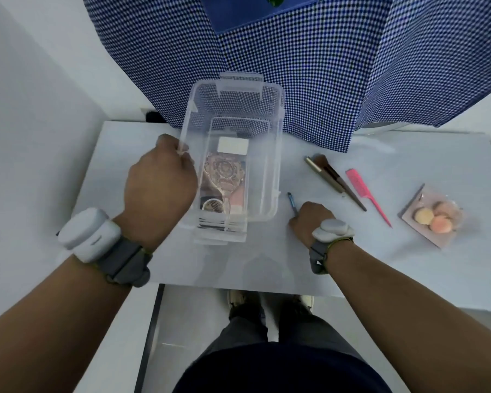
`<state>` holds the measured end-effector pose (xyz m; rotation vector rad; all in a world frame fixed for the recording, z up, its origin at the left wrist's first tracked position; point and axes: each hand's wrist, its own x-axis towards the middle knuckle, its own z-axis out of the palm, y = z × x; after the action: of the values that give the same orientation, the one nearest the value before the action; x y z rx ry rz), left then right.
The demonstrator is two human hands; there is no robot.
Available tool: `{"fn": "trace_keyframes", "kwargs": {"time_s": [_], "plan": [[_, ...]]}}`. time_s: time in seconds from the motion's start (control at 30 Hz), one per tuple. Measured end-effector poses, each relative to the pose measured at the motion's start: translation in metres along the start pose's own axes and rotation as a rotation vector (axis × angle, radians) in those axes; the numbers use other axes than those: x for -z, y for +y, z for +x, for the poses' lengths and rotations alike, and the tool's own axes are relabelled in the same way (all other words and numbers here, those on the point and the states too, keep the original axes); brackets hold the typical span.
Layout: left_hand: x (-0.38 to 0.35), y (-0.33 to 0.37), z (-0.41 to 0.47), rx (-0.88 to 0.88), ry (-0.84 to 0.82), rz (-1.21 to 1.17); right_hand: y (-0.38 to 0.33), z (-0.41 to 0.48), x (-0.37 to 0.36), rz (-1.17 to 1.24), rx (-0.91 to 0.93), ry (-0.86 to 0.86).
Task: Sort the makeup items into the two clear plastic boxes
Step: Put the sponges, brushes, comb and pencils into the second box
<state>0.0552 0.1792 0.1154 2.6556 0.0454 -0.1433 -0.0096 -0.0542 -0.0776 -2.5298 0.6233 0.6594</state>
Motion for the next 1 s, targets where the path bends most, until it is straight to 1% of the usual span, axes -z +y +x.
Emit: {"fn": "trace_keyframes", "kwargs": {"time_s": [0.2,0.33,0.4,0.5,0.6,0.7,0.8,0.9,1.0], "plan": [[-0.027,0.032,-0.014,-0.093,-0.009,0.057,0.052,0.009,0.013,-0.019,-0.030,0.120],[-0.051,0.053,-0.030,-0.139,-0.062,0.071,0.082,0.010,0.034,-0.172,0.055,0.188],[-0.065,0.061,-0.039,-0.150,-0.084,0.070,0.090,0.009,0.044,-0.129,0.028,0.228],[-0.084,0.066,-0.049,-0.124,-0.134,0.045,0.098,0.010,0.051,-0.104,-0.032,0.241],[-0.104,0.063,-0.057,-0.123,-0.174,0.089,0.104,0.011,0.054,-0.125,-0.014,0.220],[-0.121,0.061,-0.066,-0.079,-0.197,0.137,0.108,0.014,0.054,-0.128,0.029,0.201],[-0.133,0.059,-0.070,-0.051,-0.221,0.265,0.110,0.019,0.053,-0.138,0.049,0.201],[-0.141,0.058,-0.071,-0.014,-0.242,0.383,0.112,0.019,0.053,-0.105,0.078,0.243],[-0.148,0.060,-0.071,0.026,-0.255,0.419,0.119,0.016,0.058,-0.071,0.103,0.296]]}}
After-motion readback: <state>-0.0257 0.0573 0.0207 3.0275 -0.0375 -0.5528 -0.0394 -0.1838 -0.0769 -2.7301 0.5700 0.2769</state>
